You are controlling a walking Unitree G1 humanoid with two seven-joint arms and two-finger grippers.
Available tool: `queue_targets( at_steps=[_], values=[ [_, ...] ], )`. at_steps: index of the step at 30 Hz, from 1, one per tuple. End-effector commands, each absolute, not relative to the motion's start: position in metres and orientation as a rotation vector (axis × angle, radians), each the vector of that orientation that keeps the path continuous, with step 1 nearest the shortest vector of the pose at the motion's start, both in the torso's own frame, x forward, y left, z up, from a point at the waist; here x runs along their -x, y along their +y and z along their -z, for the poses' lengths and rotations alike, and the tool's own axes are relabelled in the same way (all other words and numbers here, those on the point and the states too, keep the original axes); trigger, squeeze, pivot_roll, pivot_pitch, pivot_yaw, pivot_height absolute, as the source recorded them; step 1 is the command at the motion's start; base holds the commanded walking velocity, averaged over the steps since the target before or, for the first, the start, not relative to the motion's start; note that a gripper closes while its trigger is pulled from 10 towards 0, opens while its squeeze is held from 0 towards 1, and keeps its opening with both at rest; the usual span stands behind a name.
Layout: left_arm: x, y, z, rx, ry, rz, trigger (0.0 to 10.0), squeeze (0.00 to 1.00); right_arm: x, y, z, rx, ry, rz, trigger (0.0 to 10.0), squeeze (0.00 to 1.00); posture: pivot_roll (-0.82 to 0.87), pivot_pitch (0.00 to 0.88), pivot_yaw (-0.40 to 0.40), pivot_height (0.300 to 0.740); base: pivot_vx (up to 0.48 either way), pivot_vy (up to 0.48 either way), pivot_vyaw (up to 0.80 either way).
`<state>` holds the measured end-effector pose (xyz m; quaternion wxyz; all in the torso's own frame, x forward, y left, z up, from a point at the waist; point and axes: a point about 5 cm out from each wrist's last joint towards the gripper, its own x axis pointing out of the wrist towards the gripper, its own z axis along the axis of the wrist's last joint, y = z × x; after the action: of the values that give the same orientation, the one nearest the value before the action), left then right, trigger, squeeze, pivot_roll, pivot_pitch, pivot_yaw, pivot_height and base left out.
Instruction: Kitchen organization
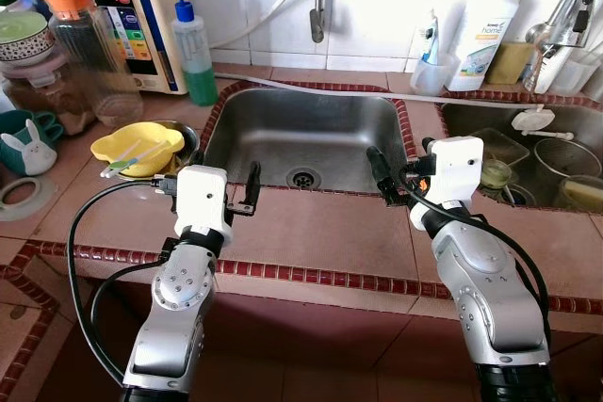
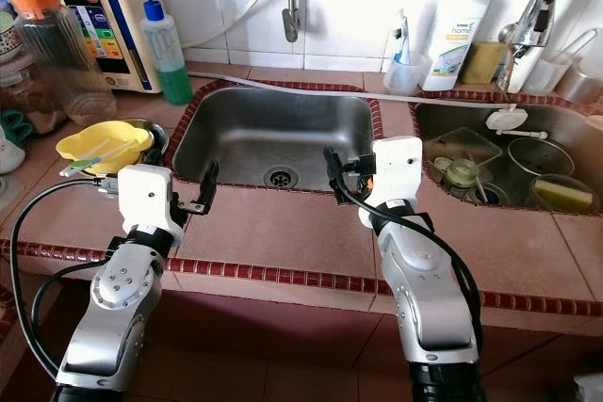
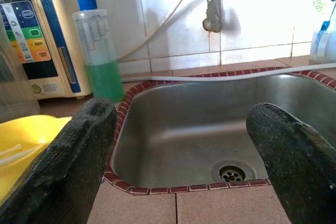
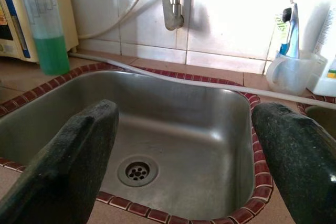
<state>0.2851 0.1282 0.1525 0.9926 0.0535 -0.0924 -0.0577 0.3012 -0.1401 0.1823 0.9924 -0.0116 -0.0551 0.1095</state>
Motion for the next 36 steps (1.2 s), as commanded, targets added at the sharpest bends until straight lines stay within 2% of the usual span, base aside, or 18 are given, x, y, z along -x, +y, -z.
queue_targets(
  at_steps=[1, 17, 36],
  values=[
    [-0.2848, 0.1280, -0.1560, -0.111, -0.202, 0.122, 10.0, 0.00, -0.3014, -0.1402, -0.1885, 0.028, -0.139, -0.223, 10.0, 0.00, -0.03, 0.045, 0.023, 0.740, 0.255, 0.000, 0.00],
    [-0.2843, 0.1278, -0.1551, -0.103, -0.199, 0.125, 10.0, 0.00, -0.3010, -0.1395, -0.1880, 0.033, -0.137, -0.226, 10.0, 0.00, -0.03, 0.047, 0.023, 0.740, 0.261, 0.000, 0.00],
    [-0.2829, 0.1279, -0.1536, -0.100, -0.193, 0.134, 10.0, 0.00, -0.3004, -0.1397, -0.1857, 0.033, -0.130, -0.224, 10.0, 0.00, -0.03, 0.047, 0.026, 0.740, 0.000, 0.000, 0.00]
  ],
)
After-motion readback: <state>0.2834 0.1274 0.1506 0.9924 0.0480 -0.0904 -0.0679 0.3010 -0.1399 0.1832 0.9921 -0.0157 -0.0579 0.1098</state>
